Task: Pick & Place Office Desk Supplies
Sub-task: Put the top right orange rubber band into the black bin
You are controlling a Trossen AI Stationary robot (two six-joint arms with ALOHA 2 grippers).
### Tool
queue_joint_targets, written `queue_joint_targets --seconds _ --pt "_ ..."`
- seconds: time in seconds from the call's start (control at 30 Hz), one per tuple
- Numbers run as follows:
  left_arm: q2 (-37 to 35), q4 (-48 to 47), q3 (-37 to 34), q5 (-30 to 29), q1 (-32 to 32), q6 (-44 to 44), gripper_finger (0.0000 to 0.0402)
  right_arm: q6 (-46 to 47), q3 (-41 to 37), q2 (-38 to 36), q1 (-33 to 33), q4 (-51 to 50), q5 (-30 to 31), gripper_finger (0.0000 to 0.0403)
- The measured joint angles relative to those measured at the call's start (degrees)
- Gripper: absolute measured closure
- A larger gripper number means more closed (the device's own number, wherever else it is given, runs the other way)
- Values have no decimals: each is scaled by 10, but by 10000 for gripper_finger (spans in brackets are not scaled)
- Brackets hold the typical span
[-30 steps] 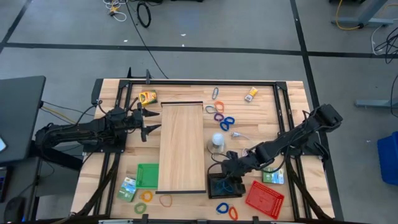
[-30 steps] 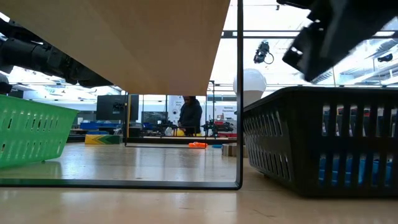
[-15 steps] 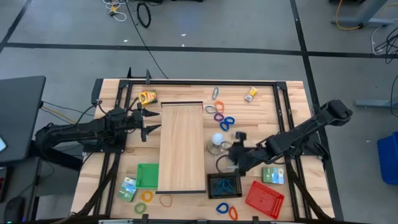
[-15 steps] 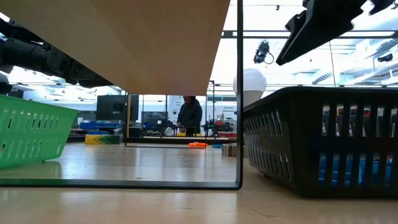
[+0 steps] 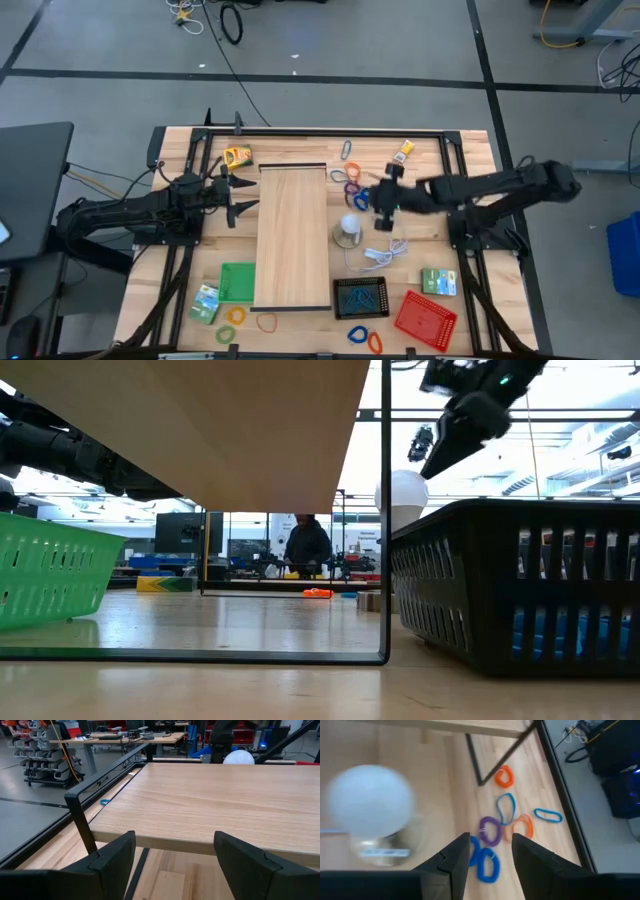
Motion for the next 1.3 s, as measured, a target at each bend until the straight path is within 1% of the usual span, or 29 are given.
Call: queue_joint_targets --seconds 0.17,0.33,0.47,0.57,0.7,0.83,1.0,1.3 --pt "0 0 0 1 0 0 129 -96 0 0 -130 44 -113 247" --pt "0 1 0 1 0 0 129 -157 0 13 -280 76 -255 247" --pt "0 1 0 0 0 0 129 -181 0 55 -379 111 -355 247" --pt "0 2 0 -3 0 0 129 -195 0 105 -421 140 -406 247" --pt "0 2 0 -4 0 -6 129 -213 0 169 -437 168 -428 239" --pt "0 1 0 -6 0 -13 129 -218 12 217 -443 171 -430 208" --pt "0 1 0 -13 0 -20 129 -205 46 256 -443 172 -430 171" --pt "0 -1 0 -21 0 -23 129 -203 71 303 -443 159 -434 165"
